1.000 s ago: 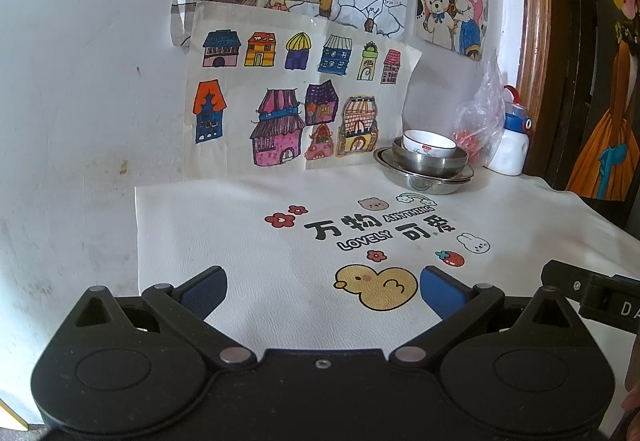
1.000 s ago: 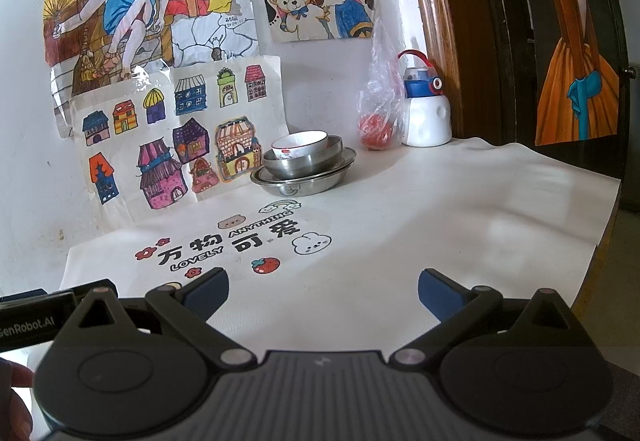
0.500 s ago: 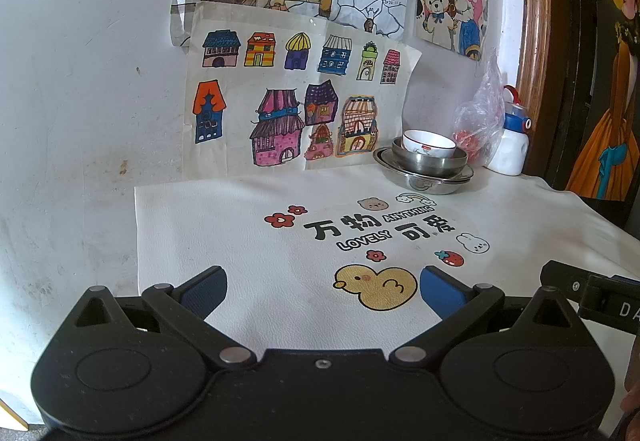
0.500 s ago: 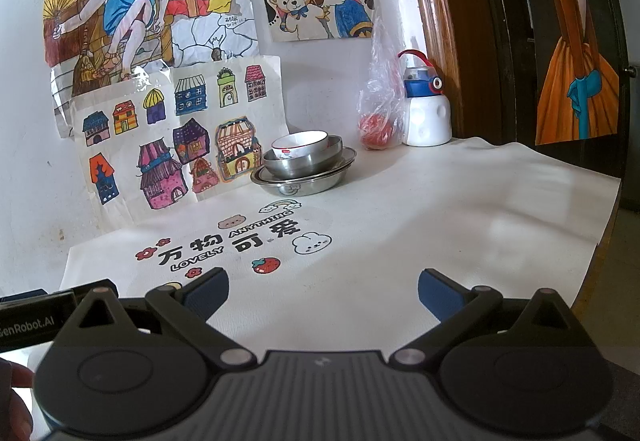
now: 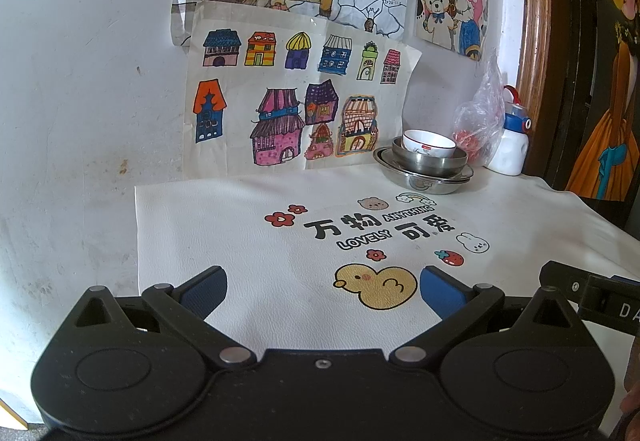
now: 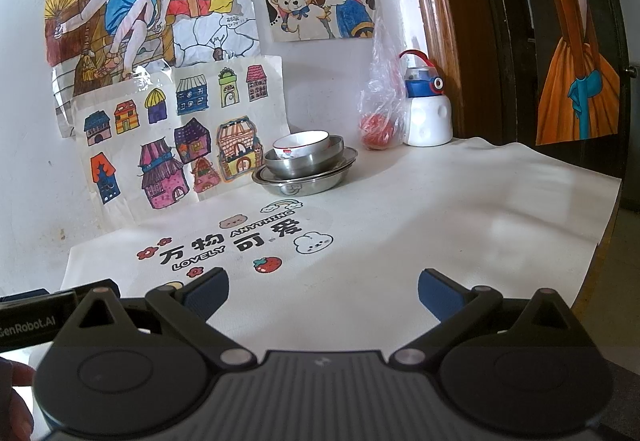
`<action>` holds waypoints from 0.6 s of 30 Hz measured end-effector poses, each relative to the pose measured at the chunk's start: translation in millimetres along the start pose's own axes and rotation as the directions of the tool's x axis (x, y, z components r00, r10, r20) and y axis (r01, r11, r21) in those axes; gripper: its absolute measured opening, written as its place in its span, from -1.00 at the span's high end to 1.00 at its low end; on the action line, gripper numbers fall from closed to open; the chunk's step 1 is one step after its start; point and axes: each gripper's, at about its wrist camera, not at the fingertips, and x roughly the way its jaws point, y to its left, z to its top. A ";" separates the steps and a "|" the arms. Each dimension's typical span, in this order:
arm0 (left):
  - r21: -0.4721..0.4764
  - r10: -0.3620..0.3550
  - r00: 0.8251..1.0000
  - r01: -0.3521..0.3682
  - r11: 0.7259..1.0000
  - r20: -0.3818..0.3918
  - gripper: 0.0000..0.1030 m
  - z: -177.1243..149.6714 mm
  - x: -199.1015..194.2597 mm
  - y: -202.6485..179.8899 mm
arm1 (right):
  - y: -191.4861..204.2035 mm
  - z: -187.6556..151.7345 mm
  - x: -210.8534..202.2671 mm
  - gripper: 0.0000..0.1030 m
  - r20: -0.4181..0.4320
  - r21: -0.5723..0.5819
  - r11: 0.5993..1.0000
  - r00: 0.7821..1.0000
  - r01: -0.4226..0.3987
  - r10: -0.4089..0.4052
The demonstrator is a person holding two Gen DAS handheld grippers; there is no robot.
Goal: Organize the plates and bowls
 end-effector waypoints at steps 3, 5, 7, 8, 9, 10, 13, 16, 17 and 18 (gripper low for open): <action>-0.001 -0.005 1.000 0.005 1.000 0.014 -0.99 0.5 -3.4 0.0 | -0.3 -0.1 0.0 -1.00 0.001 0.000 1.000 1.000 0.000 0.000; 0.000 -0.008 1.000 0.008 1.000 0.012 -0.99 0.5 -4.6 -0.2 | -0.3 -0.3 0.4 -1.00 0.000 0.000 1.000 1.000 -0.001 0.001; 0.003 -0.013 1.000 0.013 1.000 0.013 -0.99 0.5 -5.4 -0.6 | -0.5 -0.1 -0.1 -1.00 0.000 -0.001 1.000 1.000 -0.001 0.001; 0.003 -0.011 1.000 0.011 1.000 0.015 -0.99 0.3 -5.7 -0.7 | -0.5 -0.2 0.2 -1.00 -0.001 -0.001 1.000 1.000 -0.001 0.001; 0.002 -0.011 1.000 0.010 1.000 0.018 -0.99 0.2 -6.3 -0.9 | -0.3 -0.2 0.0 -1.00 0.000 0.000 1.000 1.000 0.000 0.000; -0.002 -0.014 1.000 0.014 1.000 0.020 -0.99 0.1 -7.0 -0.6 | -0.3 -0.2 -0.2 -1.00 0.000 0.000 1.000 1.000 0.000 0.000; -0.023 -0.031 0.999 0.032 0.999 0.022 -0.99 0.6 -7.1 1.3 | 0.1 -0.4 -0.1 -1.00 0.000 0.001 1.000 1.000 0.001 -0.001; -0.027 -0.038 0.999 0.039 0.999 0.021 -0.98 0.4 -6.4 1.3 | -0.1 -0.4 -0.1 -1.00 0.001 0.000 1.000 1.000 0.000 0.000; -0.024 -0.040 0.999 0.040 0.999 0.021 -0.98 0.2 -6.4 1.2 | -0.2 -0.5 0.3 -1.00 0.001 0.000 1.000 1.000 -0.001 0.001; -0.023 -0.039 0.999 0.040 0.999 0.022 -0.99 0.0 -6.4 0.9 | 0.6 -0.6 0.3 -1.00 0.000 -0.001 1.000 1.000 -0.001 0.001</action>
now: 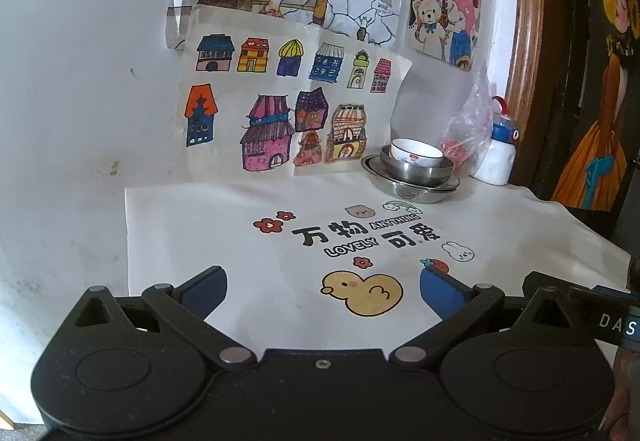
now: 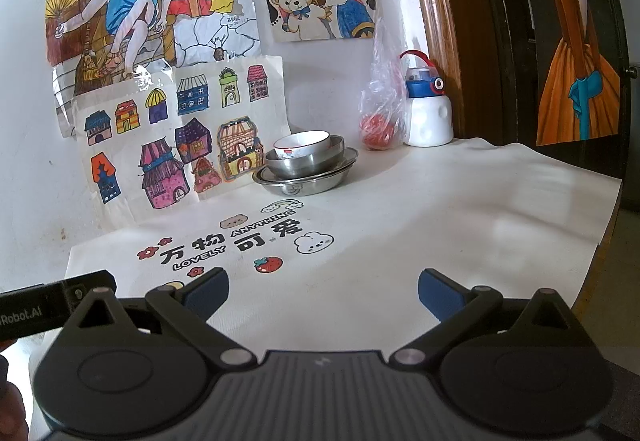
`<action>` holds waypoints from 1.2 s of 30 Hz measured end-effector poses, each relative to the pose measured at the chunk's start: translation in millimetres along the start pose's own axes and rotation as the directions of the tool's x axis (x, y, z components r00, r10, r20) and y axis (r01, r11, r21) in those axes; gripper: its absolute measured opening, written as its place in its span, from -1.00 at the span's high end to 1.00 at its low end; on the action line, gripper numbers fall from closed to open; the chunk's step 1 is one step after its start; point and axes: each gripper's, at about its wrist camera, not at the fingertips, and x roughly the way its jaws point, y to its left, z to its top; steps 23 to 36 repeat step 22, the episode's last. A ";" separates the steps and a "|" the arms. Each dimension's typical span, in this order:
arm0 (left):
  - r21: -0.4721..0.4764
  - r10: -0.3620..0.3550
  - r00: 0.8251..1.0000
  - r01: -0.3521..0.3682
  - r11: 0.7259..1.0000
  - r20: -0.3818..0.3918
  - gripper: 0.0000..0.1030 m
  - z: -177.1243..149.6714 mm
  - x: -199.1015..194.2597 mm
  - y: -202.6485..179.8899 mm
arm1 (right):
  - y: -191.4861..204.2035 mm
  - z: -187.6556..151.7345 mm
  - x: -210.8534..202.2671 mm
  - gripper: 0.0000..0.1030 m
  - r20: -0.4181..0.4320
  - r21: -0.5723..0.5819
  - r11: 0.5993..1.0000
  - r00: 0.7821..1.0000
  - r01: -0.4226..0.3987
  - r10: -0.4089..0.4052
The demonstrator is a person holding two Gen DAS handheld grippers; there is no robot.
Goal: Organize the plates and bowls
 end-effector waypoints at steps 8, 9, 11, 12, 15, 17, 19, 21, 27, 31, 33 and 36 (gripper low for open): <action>0.001 -0.001 1.000 0.001 1.000 0.004 -0.98 -0.1 -0.7 -1.0 | 2.1 -1.1 0.6 -1.00 0.002 -0.001 1.000 1.000 -0.001 0.001; 0.001 0.000 1.000 0.000 1.000 0.004 -0.98 -0.2 -0.7 -0.9 | 1.7 -0.9 0.5 -1.00 0.002 0.000 1.000 1.000 -0.001 0.001; 0.001 -0.001 1.000 0.001 1.000 0.005 -0.99 -0.1 -0.5 -0.2 | 1.9 -1.1 0.9 -1.00 0.002 0.000 1.000 1.000 -0.002 0.002; 0.001 -0.001 1.000 0.001 1.000 0.006 -0.98 -0.1 -0.6 -0.2 | 1.5 -1.1 0.9 -1.00 0.002 -0.001 1.000 1.000 -0.001 0.001; 0.000 -0.001 1.000 0.001 1.000 0.006 -0.99 0.3 -0.4 -1.1 | 1.2 -1.3 1.0 -1.00 0.002 0.000 1.000 1.000 -0.001 0.001; 0.000 0.000 1.000 0.000 1.000 0.007 -0.99 0.1 -0.7 -0.5 | 1.5 -1.4 1.0 -1.00 0.002 -0.001 1.000 1.000 -0.001 0.001; -0.001 -0.001 1.000 0.001 1.000 0.006 -0.99 0.2 -0.6 -0.5 | 2.0 -1.5 1.2 -1.00 0.002 0.001 1.000 1.000 0.000 0.000; 0.000 0.000 1.000 0.000 1.000 0.006 -0.99 0.1 -0.6 -0.3 | 1.9 -1.4 0.9 -1.00 0.003 0.000 1.000 1.000 0.000 0.000; 0.000 0.000 1.000 0.000 1.000 0.007 -0.98 0.1 -0.7 -0.3 | 1.9 -1.4 0.9 -1.00 0.002 0.001 1.000 1.000 0.001 -0.001; 0.000 0.000 1.000 0.000 1.000 0.007 -0.98 0.1 -0.7 -0.3 | 1.9 -1.4 0.9 -1.00 0.002 0.001 1.000 1.000 0.001 -0.001; 0.000 0.000 1.000 0.000 1.000 0.007 -0.98 0.1 -0.7 -0.3 | 1.9 -1.4 0.9 -1.00 0.002 0.001 1.000 1.000 0.001 -0.001; 0.000 0.000 1.000 0.000 1.000 0.007 -0.98 0.1 -0.7 -0.3 | 1.9 -1.4 0.9 -1.00 0.002 0.001 1.000 1.000 0.001 -0.001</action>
